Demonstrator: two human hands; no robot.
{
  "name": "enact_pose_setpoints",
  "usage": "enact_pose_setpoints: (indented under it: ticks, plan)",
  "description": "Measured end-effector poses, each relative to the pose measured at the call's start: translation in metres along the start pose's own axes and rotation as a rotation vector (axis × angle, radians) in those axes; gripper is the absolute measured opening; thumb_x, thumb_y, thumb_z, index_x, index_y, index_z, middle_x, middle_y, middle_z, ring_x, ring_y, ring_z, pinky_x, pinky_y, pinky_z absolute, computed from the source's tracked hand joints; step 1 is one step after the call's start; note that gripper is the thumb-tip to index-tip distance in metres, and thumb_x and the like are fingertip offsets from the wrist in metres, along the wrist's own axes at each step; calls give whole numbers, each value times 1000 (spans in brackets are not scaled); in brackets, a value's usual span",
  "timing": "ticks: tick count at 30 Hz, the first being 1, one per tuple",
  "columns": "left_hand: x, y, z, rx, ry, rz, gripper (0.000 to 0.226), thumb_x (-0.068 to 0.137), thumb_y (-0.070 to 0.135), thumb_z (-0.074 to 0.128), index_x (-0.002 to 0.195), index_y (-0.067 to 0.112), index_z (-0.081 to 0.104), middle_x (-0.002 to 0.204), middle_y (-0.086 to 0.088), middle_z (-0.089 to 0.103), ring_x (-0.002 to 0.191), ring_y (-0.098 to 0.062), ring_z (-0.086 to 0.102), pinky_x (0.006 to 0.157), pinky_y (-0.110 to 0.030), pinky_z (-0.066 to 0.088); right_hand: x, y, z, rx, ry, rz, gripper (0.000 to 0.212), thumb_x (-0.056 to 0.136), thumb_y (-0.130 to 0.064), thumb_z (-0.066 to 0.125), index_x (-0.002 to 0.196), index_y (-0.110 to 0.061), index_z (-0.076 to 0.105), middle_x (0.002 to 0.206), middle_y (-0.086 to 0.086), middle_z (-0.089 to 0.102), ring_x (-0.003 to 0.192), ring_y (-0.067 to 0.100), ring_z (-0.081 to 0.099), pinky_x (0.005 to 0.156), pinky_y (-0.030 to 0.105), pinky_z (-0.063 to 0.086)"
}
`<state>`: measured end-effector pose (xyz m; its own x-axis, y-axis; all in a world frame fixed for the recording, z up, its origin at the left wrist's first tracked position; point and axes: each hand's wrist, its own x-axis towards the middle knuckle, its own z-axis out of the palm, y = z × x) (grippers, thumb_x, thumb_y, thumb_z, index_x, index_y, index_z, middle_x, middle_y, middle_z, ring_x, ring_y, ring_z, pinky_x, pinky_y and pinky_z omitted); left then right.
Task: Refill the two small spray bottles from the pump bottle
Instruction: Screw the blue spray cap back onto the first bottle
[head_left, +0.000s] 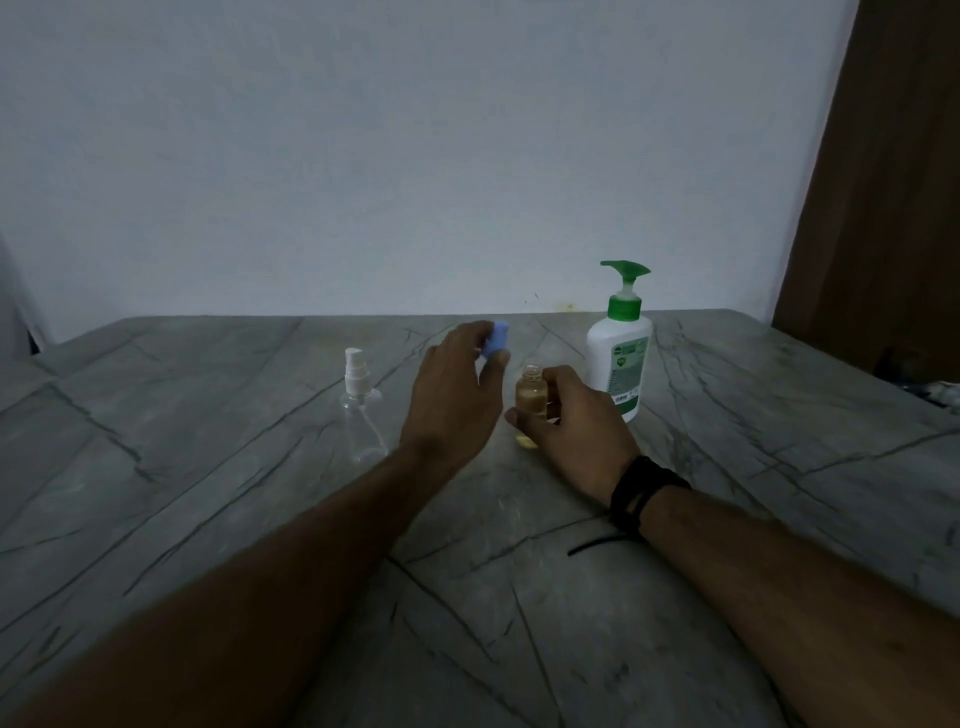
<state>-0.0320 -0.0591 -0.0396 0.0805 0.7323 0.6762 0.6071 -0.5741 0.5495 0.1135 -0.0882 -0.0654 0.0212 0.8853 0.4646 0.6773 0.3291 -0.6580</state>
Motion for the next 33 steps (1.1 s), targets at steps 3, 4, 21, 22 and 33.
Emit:
enact_pose_setpoints:
  ticks: [3, 4, 21, 22, 33]
  plan:
    - [6, 17, -10, -215, 82, -14, 32, 98, 28, 53, 128, 21, 48, 117, 12, 59, 98, 1, 56, 78, -10, 44, 0, 1, 0, -10, 7, -3, 47, 90, -42, 68, 127, -17, 51, 119, 1, 68, 104, 18, 65, 90, 35, 53]
    - [8, 22, -13, -275, 106, -23, 32, 98, 28, 53, 128, 21, 48, 117, 12, 59, 97, 2, 57, 75, -6, 44, 0, 1, 0, -16, 12, -1, 47, 90, -42, 68, 126, -18, 52, 118, 1, 68, 103, 19, 65, 90, 36, 53]
    - [12, 32, -16, -434, 90, -127, 33, 98, 33, 51, 128, 19, 48, 111, 12, 62, 88, -6, 65, 80, -39, 58, 0, 0, 0, -39, 6, 0, 48, 90, -43, 68, 127, -18, 51, 119, 0, 67, 104, 18, 65, 91, 34, 52]
    - [11, 31, -16, -435, 81, -126, 33, 98, 33, 52, 128, 19, 48, 111, 12, 62, 88, -6, 65, 80, -39, 58, 0, 0, 0, -39, 3, -3, 48, 90, -43, 68, 127, -19, 51, 120, 0, 67, 104, 17, 65, 91, 33, 52]
    - [6, 24, -8, -417, 11, -100, 32, 97, 28, 57, 127, 21, 53, 111, 11, 64, 83, -4, 64, 77, -36, 58, -3, -3, -3, 16, -18, -27, 48, 89, -42, 70, 126, -18, 53, 117, -3, 68, 100, 11, 64, 89, 29, 52]
